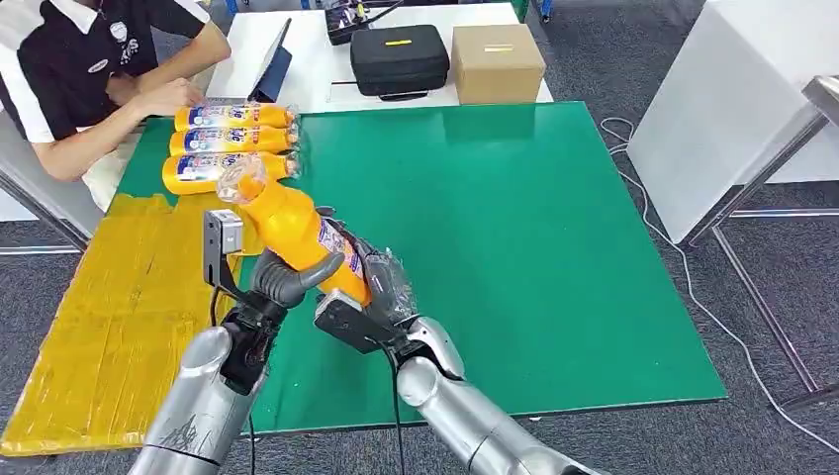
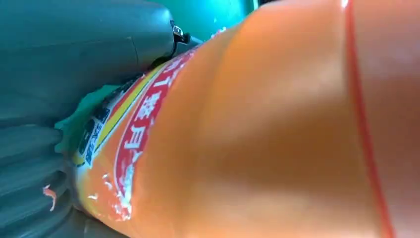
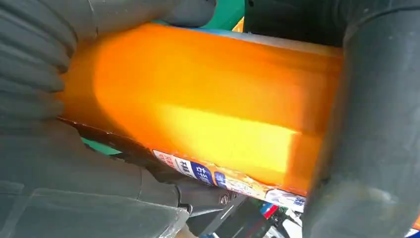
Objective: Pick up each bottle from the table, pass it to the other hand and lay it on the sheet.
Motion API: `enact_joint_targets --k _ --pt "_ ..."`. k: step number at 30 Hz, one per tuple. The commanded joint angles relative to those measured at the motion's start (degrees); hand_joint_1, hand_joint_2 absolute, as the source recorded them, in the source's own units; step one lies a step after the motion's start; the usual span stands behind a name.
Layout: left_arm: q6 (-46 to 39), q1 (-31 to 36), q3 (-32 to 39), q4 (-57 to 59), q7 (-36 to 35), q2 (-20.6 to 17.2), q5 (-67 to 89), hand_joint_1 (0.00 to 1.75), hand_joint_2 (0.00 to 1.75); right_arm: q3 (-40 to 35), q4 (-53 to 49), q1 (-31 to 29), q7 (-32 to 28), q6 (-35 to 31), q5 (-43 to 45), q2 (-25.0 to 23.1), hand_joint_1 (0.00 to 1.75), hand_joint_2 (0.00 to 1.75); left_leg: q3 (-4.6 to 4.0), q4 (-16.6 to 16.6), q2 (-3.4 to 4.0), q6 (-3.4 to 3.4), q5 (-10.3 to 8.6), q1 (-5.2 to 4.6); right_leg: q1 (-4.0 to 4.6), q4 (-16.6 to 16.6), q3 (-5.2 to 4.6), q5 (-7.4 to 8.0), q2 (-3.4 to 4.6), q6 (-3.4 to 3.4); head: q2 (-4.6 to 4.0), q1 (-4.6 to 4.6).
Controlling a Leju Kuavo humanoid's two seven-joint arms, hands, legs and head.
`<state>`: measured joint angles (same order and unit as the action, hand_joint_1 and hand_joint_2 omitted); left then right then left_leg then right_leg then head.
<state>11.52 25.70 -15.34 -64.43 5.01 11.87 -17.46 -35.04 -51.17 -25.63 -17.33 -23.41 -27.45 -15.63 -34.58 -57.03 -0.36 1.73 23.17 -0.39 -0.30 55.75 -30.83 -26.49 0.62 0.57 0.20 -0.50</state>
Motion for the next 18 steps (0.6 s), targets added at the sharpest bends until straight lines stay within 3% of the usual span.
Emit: enact_joint_targets --k 1,2,3,10,18 --pt "-0.55 3.22 -0.55 -0.15 -0.06 0.05 -0.44 1.75 1.75 -2.52 2.06 -0.53 0.35 0.98 -0.27 1.55 1.75 1.75 0.19 -0.02 -0.12 -0.13 0.11 0.1 0.09 -0.12 0.33 -0.1 -0.21 0.02 0.0 0.0" --pt "-0.56 3.25 -0.46 -0.19 -0.01 -0.07 -0.45 1.75 1.75 -2.41 1.98 -0.59 0.32 0.82 -0.27 1.61 1.64 1.75 0.13 -0.02 -0.13 -0.1 0.08 0.07 0.06 -0.08 0.24 -0.08 -0.2 0.02 -0.02 0.0" --pt "-0.63 3.21 -0.2 -0.28 0.17 -0.2 -0.42 1.75 1.75 -2.02 1.55 -0.56 0.29 0.6 -0.04 1.69 0.09 1.75 0.07 -0.01 -0.11 -0.08 0.04 0.04 0.03 -0.05 0.14 -0.05 -0.16 0.01 -0.02 0.0" --pt "-0.91 3.17 0.77 -0.16 0.77 -0.47 -0.36 1.75 1.75 -1.11 -0.33 -0.31 0.74 0.36 -0.04 2.45 0.0 1.75 0.13 0.0 -0.09 -0.1 0.06 0.04 0.03 -0.07 0.21 -0.07 -0.15 0.02 0.0 0.02" --pt "-1.04 3.03 2.94 0.45 1.88 -1.89 -0.29 1.75 1.75 1.09 -10.82 1.81 3.12 2.2 -3.1 6.81 0.0 1.75 0.1 0.0 -0.08 -0.09 0.05 0.03 0.03 -0.07 0.18 -0.05 -0.13 0.02 -0.02 0.0"
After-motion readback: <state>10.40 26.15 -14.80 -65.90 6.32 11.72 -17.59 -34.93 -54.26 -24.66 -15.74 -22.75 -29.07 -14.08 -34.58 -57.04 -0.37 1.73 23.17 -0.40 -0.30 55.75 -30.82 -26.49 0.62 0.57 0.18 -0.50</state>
